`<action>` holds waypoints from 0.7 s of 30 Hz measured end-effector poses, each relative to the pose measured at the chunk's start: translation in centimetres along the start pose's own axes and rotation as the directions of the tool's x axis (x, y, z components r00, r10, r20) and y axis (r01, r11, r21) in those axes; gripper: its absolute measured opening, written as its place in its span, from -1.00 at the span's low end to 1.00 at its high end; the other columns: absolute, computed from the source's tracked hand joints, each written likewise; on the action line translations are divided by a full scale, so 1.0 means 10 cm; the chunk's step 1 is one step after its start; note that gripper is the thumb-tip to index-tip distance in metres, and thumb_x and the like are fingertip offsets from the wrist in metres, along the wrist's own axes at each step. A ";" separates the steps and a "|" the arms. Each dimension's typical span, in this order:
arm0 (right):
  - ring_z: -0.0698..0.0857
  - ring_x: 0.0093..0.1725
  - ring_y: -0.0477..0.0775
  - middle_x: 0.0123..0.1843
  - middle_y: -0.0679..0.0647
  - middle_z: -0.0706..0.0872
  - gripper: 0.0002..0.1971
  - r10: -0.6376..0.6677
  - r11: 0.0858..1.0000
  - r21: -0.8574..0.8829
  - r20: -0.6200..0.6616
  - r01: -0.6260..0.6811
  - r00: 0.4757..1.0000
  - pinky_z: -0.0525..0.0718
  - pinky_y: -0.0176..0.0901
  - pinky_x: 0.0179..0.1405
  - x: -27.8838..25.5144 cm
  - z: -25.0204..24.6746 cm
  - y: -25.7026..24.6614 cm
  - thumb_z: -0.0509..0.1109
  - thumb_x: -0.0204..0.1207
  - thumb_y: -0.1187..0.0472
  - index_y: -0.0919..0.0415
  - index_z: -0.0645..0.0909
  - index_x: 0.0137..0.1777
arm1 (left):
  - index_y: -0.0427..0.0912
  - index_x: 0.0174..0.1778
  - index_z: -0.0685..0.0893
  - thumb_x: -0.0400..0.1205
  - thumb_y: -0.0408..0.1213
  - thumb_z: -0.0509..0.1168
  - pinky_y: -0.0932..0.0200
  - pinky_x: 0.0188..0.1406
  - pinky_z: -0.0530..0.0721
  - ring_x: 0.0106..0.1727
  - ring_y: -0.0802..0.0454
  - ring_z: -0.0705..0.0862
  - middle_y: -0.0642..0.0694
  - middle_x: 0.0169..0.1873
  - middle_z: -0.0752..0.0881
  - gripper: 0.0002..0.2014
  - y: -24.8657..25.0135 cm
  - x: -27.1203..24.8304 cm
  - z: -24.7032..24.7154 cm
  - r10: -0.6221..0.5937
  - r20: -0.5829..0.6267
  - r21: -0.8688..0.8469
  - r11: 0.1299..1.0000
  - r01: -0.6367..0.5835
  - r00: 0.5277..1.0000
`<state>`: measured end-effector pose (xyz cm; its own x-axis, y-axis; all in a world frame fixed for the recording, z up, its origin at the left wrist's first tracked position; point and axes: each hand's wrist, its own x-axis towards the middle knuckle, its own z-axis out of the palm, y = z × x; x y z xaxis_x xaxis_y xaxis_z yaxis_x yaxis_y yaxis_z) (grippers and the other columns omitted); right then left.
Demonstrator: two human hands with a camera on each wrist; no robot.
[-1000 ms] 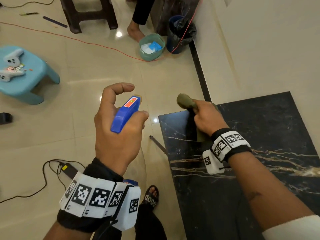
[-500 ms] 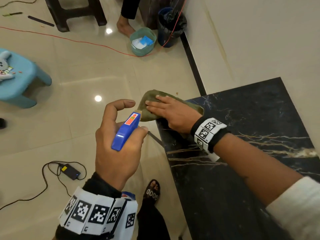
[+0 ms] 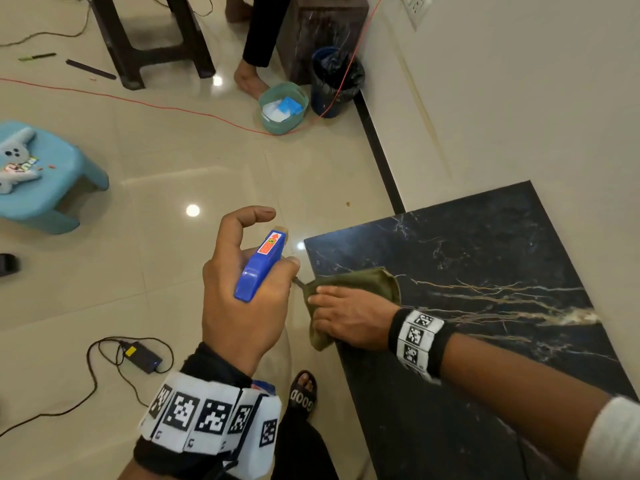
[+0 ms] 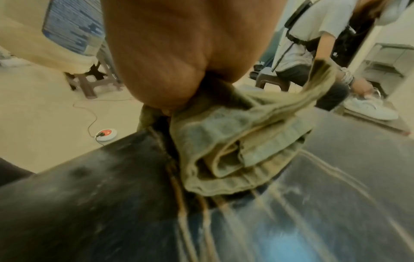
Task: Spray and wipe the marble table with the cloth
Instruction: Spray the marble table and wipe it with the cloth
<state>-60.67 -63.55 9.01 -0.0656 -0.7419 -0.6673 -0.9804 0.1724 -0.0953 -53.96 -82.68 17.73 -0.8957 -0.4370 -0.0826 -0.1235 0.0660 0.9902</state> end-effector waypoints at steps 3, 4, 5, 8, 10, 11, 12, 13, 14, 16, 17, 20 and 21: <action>0.37 0.63 0.12 0.50 0.04 0.61 -0.64 0.071 0.994 -0.082 -0.095 -0.078 0.993 0.10 0.09 0.71 0.33 -0.23 0.41 0.21 0.64 0.15 0.07 0.62 0.39 | 0.05 0.26 0.59 0.50 -0.36 0.35 -0.26 -0.50 0.61 -0.52 -0.37 0.49 -0.37 -0.55 0.55 -0.58 0.00 0.00 0.00 0.003 -0.015 0.013 1.000 -0.003 1.000; 0.34 0.65 0.12 0.51 0.04 0.60 -0.60 0.110 0.987 -0.105 -0.104 -0.121 0.988 0.08 0.07 0.71 0.43 -0.33 0.54 0.13 0.66 0.15 0.08 0.61 0.41 | 0.05 0.26 0.59 0.49 -0.35 0.36 -0.26 -0.49 0.62 -0.51 -0.37 0.49 -0.37 -0.55 0.55 -0.58 0.00 -0.01 -0.01 -0.002 -0.025 0.013 1.000 0.002 1.000; 0.32 0.66 0.12 0.52 0.05 0.59 -0.60 0.149 0.978 -0.128 -0.104 -0.162 0.983 0.07 0.06 0.71 0.52 -0.42 0.63 0.11 0.68 0.14 0.09 0.59 0.44 | 0.05 0.26 0.59 0.48 -0.34 0.37 -0.26 -0.49 0.63 -0.51 -0.36 0.50 -0.36 -0.55 0.55 -0.58 0.00 -0.03 -0.02 -0.007 -0.030 0.012 1.000 0.007 1.000; 0.30 0.66 0.16 0.54 0.10 0.56 -0.61 0.200 0.964 -0.158 -0.086 -0.212 0.976 0.08 0.09 0.71 0.64 -0.53 0.64 0.16 0.70 0.12 0.13 0.55 0.48 | 0.02 0.27 0.58 0.49 -0.35 0.37 -0.24 -0.49 0.63 -0.50 -0.35 0.51 -0.35 -0.54 0.56 -0.57 0.00 -0.08 -0.08 -0.016 -0.028 0.011 1.000 0.016 0.999; 0.25 0.69 0.19 0.57 0.13 0.53 -0.59 0.190 0.969 -0.147 -0.080 -0.200 0.978 0.03 0.11 0.72 0.53 -0.46 0.45 0.15 0.71 0.13 0.16 0.53 0.50 | 0.00 0.27 0.59 0.50 -0.39 0.36 -0.24 -0.50 0.62 -0.51 -0.36 0.50 -0.38 -0.54 0.56 -0.58 -0.02 -0.10 -0.11 -0.028 -0.024 0.009 1.000 0.028 0.999; 0.22 0.70 0.19 0.59 0.14 0.51 -0.59 0.177 0.974 -0.129 -0.066 -0.185 0.982 0.00 0.11 0.72 0.44 -0.38 0.34 0.16 0.70 0.14 0.17 0.52 0.51 | 0.00 0.26 0.59 0.50 -0.40 0.35 -0.24 -0.50 0.61 -0.52 -0.36 0.50 -0.38 -0.54 0.56 -0.58 -0.03 -0.11 -0.12 -0.033 -0.023 0.009 0.999 0.033 0.999; 0.22 0.70 0.20 0.60 0.15 0.49 -0.59 0.160 0.981 -0.105 -0.050 -0.165 0.986 -0.03 0.11 0.71 0.34 -0.29 0.21 0.18 0.69 0.14 0.17 0.53 0.51 | 0.00 0.26 0.59 0.50 -0.40 0.35 -0.23 -0.50 0.61 -0.53 -0.36 0.50 -0.37 -0.55 0.55 -0.59 -0.04 -0.11 -0.12 -0.038 -0.019 0.009 0.999 0.038 0.999; 0.23 0.70 0.20 0.59 0.16 0.50 -0.60 0.137 0.988 -0.073 -0.038 -0.139 0.990 -0.02 0.13 0.71 0.24 -0.17 0.06 0.22 0.67 0.15 0.17 0.55 0.49 | -0.01 0.26 0.59 0.50 -0.40 0.35 -0.23 -0.50 0.61 -0.53 -0.35 0.50 -0.36 -0.56 0.55 -0.59 -0.05 -0.12 -0.12 -0.046 -0.013 0.007 0.999 0.046 0.999; 0.27 0.69 0.21 0.57 0.17 0.53 -0.61 0.108 0.993 -0.040 -0.025 -0.108 0.994 0.02 0.15 0.72 0.13 -0.06 -0.07 0.25 0.65 0.15 0.17 0.58 0.46 | -0.01 0.25 0.59 0.50 -0.40 0.35 -0.23 -0.50 0.61 -0.53 -0.35 0.50 -0.35 -0.56 0.54 -0.59 -0.05 -0.12 -0.12 -0.050 -0.007 0.003 0.999 0.050 0.999; 0.35 0.65 0.22 0.51 0.17 0.60 -0.63 0.059 0.998 -0.016 0.006 -0.059 0.998 0.13 0.20 0.71 -0.05 0.16 -0.32 0.35 0.60 0.15 0.16 0.63 0.40 | -0.02 0.26 0.59 0.50 -0.40 0.34 -0.23 -0.49 0.61 -0.54 -0.32 0.51 -0.32 -0.56 0.55 -0.59 -0.06 -0.12 -0.09 -0.053 0.015 0.001 0.999 0.053 0.998; 0.37 0.64 0.22 0.50 0.14 0.62 -0.62 0.036 0.999 -0.015 0.051 -0.035 0.998 0.16 0.20 0.70 -0.12 0.23 -0.40 0.39 0.58 0.15 0.15 0.63 0.40 | -0.03 0.27 0.59 0.50 -0.40 0.34 -0.23 -0.48 0.62 -0.54 -0.29 0.51 -0.30 -0.56 0.55 -0.59 -0.06 -0.13 -0.08 -0.051 0.028 0.002 0.999 0.051 0.998; 0.39 0.62 0.16 0.52 0.07 0.59 -0.57 0.018 0.994 -0.107 0.136 -0.003 0.990 0.15 0.11 0.71 -0.16 0.23 -0.43 0.43 0.57 0.17 0.07 0.59 0.45 | -0.04 0.27 0.59 0.50 -0.39 0.34 -0.21 -0.49 0.62 -0.54 -0.26 0.52 -0.26 -0.57 0.55 -0.59 -0.05 -0.16 -0.01 -0.048 0.066 0.008 0.999 0.047 0.997; 0.41 0.61 0.14 0.52 0.04 0.60 -0.57 0.046 0.985 -0.169 0.117 -0.026 0.992 0.18 0.08 0.70 -0.07 0.18 -0.32 0.44 0.56 0.17 0.05 0.60 0.44 | -0.03 0.26 0.59 0.49 -0.40 0.34 -0.21 -0.49 0.61 -0.54 -0.27 0.51 -0.27 -0.57 0.55 -0.59 -0.05 -0.17 0.02 -0.047 0.081 0.013 0.999 0.046 0.996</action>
<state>-57.11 -62.42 8.42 -0.0887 -0.6523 -0.7527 -0.9956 0.0799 0.0481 -52.39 -81.81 17.32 -0.9206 -0.3654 -0.1378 -0.1700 0.0573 0.9838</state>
